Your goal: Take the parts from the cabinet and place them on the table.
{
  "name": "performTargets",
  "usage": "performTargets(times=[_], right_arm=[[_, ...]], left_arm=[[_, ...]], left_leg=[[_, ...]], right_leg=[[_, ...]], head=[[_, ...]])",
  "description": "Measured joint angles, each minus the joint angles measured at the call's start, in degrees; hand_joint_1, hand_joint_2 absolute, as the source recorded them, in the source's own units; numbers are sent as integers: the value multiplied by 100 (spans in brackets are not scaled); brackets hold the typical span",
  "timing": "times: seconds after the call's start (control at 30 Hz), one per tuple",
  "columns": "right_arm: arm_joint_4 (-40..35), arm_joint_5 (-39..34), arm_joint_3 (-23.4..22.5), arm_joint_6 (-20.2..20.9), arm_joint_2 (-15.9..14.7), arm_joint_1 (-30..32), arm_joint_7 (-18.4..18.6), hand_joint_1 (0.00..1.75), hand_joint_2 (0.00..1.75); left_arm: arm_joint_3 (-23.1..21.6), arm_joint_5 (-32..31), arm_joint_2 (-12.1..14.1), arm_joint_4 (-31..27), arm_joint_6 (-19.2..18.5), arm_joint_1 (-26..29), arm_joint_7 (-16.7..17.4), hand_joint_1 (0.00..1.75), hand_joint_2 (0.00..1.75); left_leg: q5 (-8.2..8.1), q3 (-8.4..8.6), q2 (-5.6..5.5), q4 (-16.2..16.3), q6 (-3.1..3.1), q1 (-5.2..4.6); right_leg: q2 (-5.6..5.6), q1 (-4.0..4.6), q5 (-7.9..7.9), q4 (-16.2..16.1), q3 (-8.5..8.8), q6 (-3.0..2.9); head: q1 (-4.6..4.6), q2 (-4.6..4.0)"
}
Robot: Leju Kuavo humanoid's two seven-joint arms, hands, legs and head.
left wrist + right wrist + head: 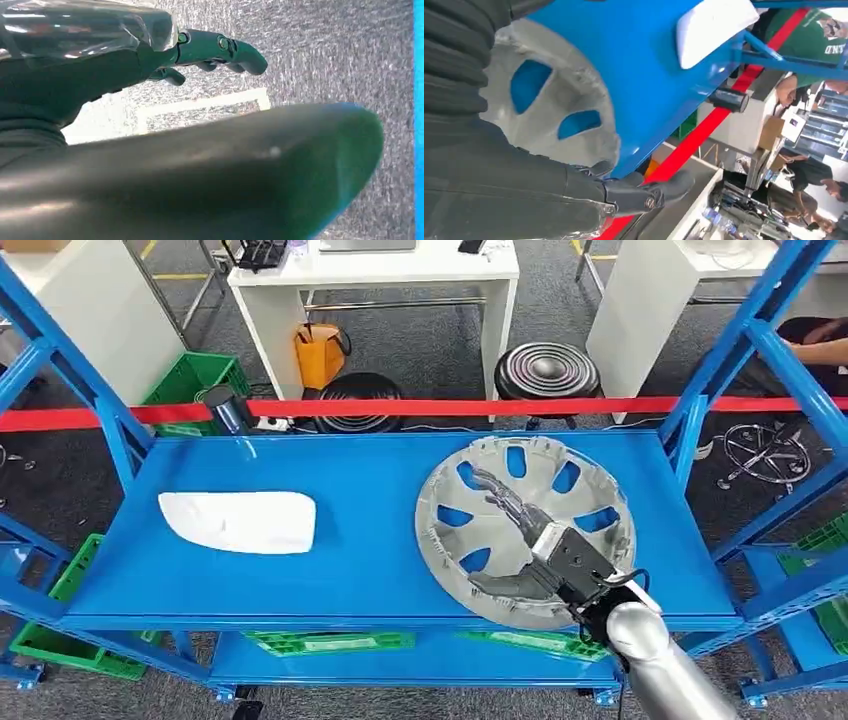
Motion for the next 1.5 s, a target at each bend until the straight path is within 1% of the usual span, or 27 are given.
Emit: performTargets(times=[0.07, 0.13, 0.2, 0.27, 0.3, 0.33, 0.43, 0.47, 0.53, 0.6, 0.67, 0.7, 0.77, 0.8, 0.87, 0.93, 0.97, 1.0, 1.03, 1.1, 1.17, 1.23, 1.3, 1.33, 1.43, 1.47, 1.5], right_arm=[[0, -35, 22, -95, -22, 17, -2, 0, 175], [-24, -55, 22, -223, -54, 102, 7, 0, 175], [-94, -59, 18, -275, -85, 187, 33, 0, 175], [-179, -63, 6, -310, -101, 216, 39, 0, 175], [-216, -65, -2, -328, -103, 237, 39, 0, 175], [-234, -66, -4, -334, -116, 236, 43, 0, 175], [-260, -37, -17, -341, -111, 318, 61, 0, 175], [-297, -24, -33, -350, -114, 335, 68, 0, 175], [-308, 6, -50, -374, -125, 322, 81, 0, 175], [-306, 22, -57, -393, -142, 371, 116, 0, 175], [-291, 53, -57, -393, -142, 398, 151, 0, 175], [-280, 99, -57, -393, -144, 396, 171, 0, 175], [-273, 199, -61, -396, -149, 387, 195, 0, 175], [-267, 258, -63, -404, -149, 383, 201, 0, 175], [-247, 332, -59, -413, -153, 385, 219, 0, 175], [-223, 417, -61, -428, -155, 396, 223, 0, 175], [-214, 450, -55, -431, -151, 386, 225, 0, 175], [-204, 474, -55, -431, -153, 372, 225, 0, 175], [-186, 487, -55, -431, -153, 354, 225, 0, 175], [-140, 542, -46, -431, -153, 315, 229, 0, 175], [-83, 593, -24, -428, -151, 284, 249, 0, 175], [-13, 676, 18, -433, -118, 216, 297, 0, 175], [50, 809, 70, -485, -50, 79, 354, 0, 175], [85, 864, 101, -529, -4, 19, 367, 0, 175], [184, 938, 170, -577, 70, -49, 407, 0, 175], [206, 946, 188, -590, 101, -73, 409, 0, 175], [227, 957, 210, -621, 109, -94, 411, 0, 175]], left_arm=[[-7, -39, 20, 0, 9, -4, -28, 0, 0], [-28, -96, 35, 0, 0, -2, -22, 0, 0], [-76, -138, 57, 0, -17, -8, 24, 0, 0], [-112, -140, 85, 0, -39, -22, 48, 0, 0], [-122, -138, 120, 0, -42, -41, 53, 0, 0], [-131, -138, 111, 0, -53, -42, 55, 0, 0], [-155, -120, 144, 0, -68, -53, 53, 0, 0], [-157, -122, 142, -7, -83, -54, 53, 0, 0], [-160, -116, 138, -7, -92, -73, 48, 0, 0], [-162, -101, 127, -7, -96, -72, 48, 0, 0], [-162, -50, 127, -4, -96, -69, 46, 0, 0], [-162, -17, 127, -4, -92, -70, 31, 0, 0], [-162, 18, 122, -7, -90, -70, 4, 0, 0], [-162, 44, 127, -4, -85, -70, -2, 0, 0], [-162, 61, 131, -7, -66, -66, -13, 0, 0], [-162, 85, 131, -4, -50, -57, -17, 0, 0], [-162, 116, 149, -7, -39, -61, -17, 0, 0], [-166, 118, 131, -7, -37, -59, -20, 0, 0], [-166, 120, 133, -7, -33, -60, -20, 0, 0], [-164, 153, 146, -4, -31, -50, -20, 0, 0], [-164, 192, 149, -2, -39, -33, -20, 0, 0], [-164, 267, 166, -2, -74, -25, -20, 0, 0], [-162, 370, 227, -2, -109, -20, -48, 0, 0], [-162, 400, 265, 2, -116, -19, -61, 0, 0], [-160, 463, 306, 17, -120, 17, -94, 0, 0], [-160, 481, 324, 20, -120, 37, -96, 0, 0], [-157, 483, 319, 24, -122, 45, -98, 0, 0]], left_leg=[[-442, -415, 21, 897, -74, 26], [-636, -760, 35, 1571, -90, 45], [-306, -590, 36, 1165, -46, 44], [228, -38, 26, 57, 81, 20], [160, 126, 34, -237, 160, -8], [185, 113, 41, -277, 189, -38], [194, 130, 38, -324, 248, -90], [302, 280, 48, -543, 269, -13], [360, 354, 60, -630, 311, -26], [350, 344, 52, -624, 309, -41], [344, 326, 41, -606, 301, -50], [330, 326, 35, -585, 282, -48], [271, 328, 21, -505, 226, -38], [232, 304, 21, -441, 185, -45], [194, 245, 7, -375, 132, -84], [196, 244, 14, -360, 111, -65], [148, 231, 10, -319, 88, -50], [59, 167, 13, -206, 43, -48], [-121, 42, 24, 88, -1, -31], [-575, -450, 30, 1104, -70, 11], [-653, -717, 33, 1593, -80, 26], [-244, -482, 33, 1017, -38, 26], [283, 70, 28, -117, 93, -2], [179, 167, 38, -284, 139, -20], [190, 147, 41, -322, 164, -72], [224, 169, 38, -387, 203, -71], [304, 278, 58, -515, 218, 1]], right_leg=[[-1, 10, -8, 1, 2, -11], [-4, 28, -15, 3, 2, -19], [3, 47, -21, 3, 19, -24], [34, 68, -24, -2, 50, -25], [38, 39, -21, -27, 49, -21], [41, 94, -14, -30, 32, -6], [36, 54, 6, -92, 56, 100], [28, 96, -17, -81, 42, 108], [12, 96, -275, 418, -172, 50], [12, 78, -609, 1298, -612, 32], [11, 68, -645, 1617, -810, 98], [8, 57, -489, 1322, -667, 172], [-13, 26, -52, 201, -91, 298], [-44, 25, -25, -84, 27, 248], [-20, 63, -2, -31, 39, 138], [-11, 80, -1, -31, 18, 99], [-9, -10, 11, -48, 37, 57], [-9, -5, 2, -51, 54, 37], [-11, -3, 0, -51, 59, 1], [-11, 12, -3, -49, 48, -4], [-11, 21, -3, -48, 46, -4], [0, 40, -4, -48, 59, -3], [25, 50, -5, -57, 78, -2], [29, 78, -4, -60, 72, 3], [18, 67, 9, -86, 55, 48], [17, 89, 29, -121, 73, 99], [-3, 86, -22, -42, 23, 91]], head=[[-2, 0], [0, 0], [0, 0], [-2, 0], [18, 0], [13, 0], [0, 0], [5, 0], [24, 0], [31, 0], [31, 0], [33, 0], [33, 0], [31, 0], [24, 0], [24, 0], [26, 0], [18, 0], [-4, 0], [-4, 0], [-2, 0], [-4, 0], [-2, 0], [11, 0], [5, 0], [2, 0], [9, 0]])
